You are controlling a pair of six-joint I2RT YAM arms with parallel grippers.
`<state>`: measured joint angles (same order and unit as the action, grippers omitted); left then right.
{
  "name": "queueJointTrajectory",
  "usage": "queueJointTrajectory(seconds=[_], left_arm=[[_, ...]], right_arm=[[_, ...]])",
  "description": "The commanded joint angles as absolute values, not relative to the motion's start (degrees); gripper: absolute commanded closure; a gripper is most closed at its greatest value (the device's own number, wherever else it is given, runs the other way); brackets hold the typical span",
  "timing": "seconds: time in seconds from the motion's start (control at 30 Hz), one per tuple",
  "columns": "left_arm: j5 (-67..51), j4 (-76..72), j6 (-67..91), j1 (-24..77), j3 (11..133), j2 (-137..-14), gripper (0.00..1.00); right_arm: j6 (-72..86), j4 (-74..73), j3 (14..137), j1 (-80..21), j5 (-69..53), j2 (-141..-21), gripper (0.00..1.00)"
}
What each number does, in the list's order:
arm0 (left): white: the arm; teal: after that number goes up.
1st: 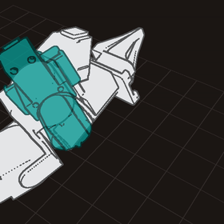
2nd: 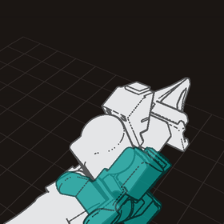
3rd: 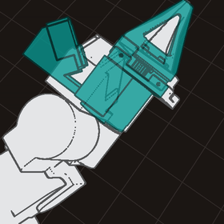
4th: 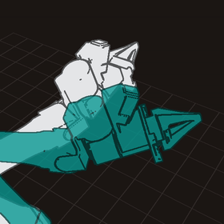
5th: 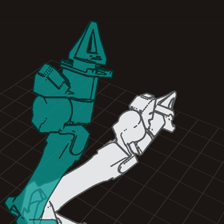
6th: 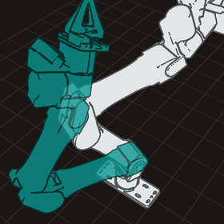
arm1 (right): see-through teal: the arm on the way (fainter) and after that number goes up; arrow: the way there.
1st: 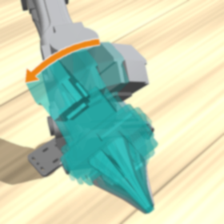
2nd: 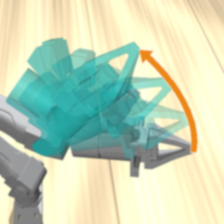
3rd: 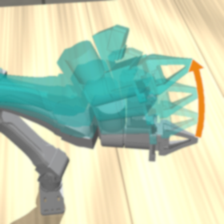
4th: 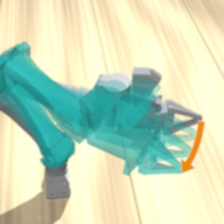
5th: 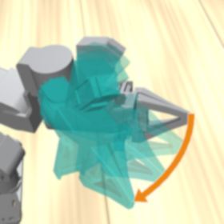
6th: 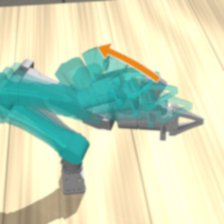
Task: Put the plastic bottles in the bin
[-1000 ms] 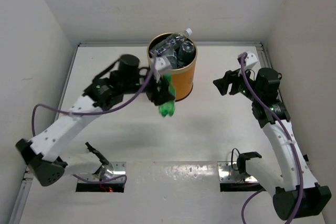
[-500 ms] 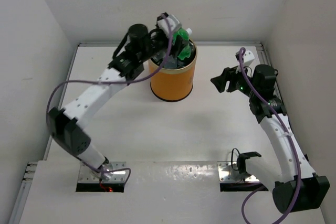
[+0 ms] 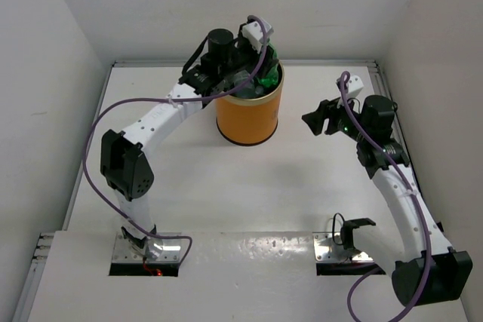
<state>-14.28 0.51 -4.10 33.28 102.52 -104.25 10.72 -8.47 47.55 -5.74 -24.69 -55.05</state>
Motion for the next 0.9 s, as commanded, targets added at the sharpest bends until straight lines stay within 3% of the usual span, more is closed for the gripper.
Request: queueJointTrajectory(seconds=[0.0,0.33,0.37,0.5,0.57,0.7,0.73,0.83,0.87], left_arm=[[-13.97,-5.10,-4.22,32.61,101.79,-103.18,1.00],[-9.14,-2.11,-7.29,32.61,92.12,-100.82,1.00],[-9.14,-0.80,-7.29,32.61,91.59,-100.81,0.94],[-11.16,0.09,-3.45,31.99,90.88,-98.62,0.00],[-10.46,1.57,-1.77,31.38,94.03,-97.82,0.00],[-11.43,12.81,-0.89,30.85,111.84,-100.45,0.00],[-11.43,15.36,-0.10,29.54,121.98,-101.68,0.00],[-14.66,23.54,4.21,25.69,137.14,-104.85,0.00],[-15.55,24.34,4.83,24.62,137.20,-103.55,0.00]], right_arm=[[10.02,-5.45,46.67,-5.45,-26.10,-54.14,0.38],[9.40,-6.59,46.85,-5.62,-26.63,-53.61,0.38],[9.49,-6.77,46.93,-5.62,-26.54,-53.70,0.38],[10.02,-7.47,47.81,-5.45,-26.63,-53.53,0.32],[10.11,-8.00,48.68,-5.54,-26.72,-53.53,0.30],[10.37,-9.93,51.24,-5.45,-26.19,-52.91,0.26],[10.28,-10.11,52.11,-5.62,-25.84,-52.82,0.25],[10.64,-11.68,53.87,-5.45,-22.43,-52.12,0.21],[11.07,-12.21,54.14,-5.45,-21.54,-51.68,0.19]])
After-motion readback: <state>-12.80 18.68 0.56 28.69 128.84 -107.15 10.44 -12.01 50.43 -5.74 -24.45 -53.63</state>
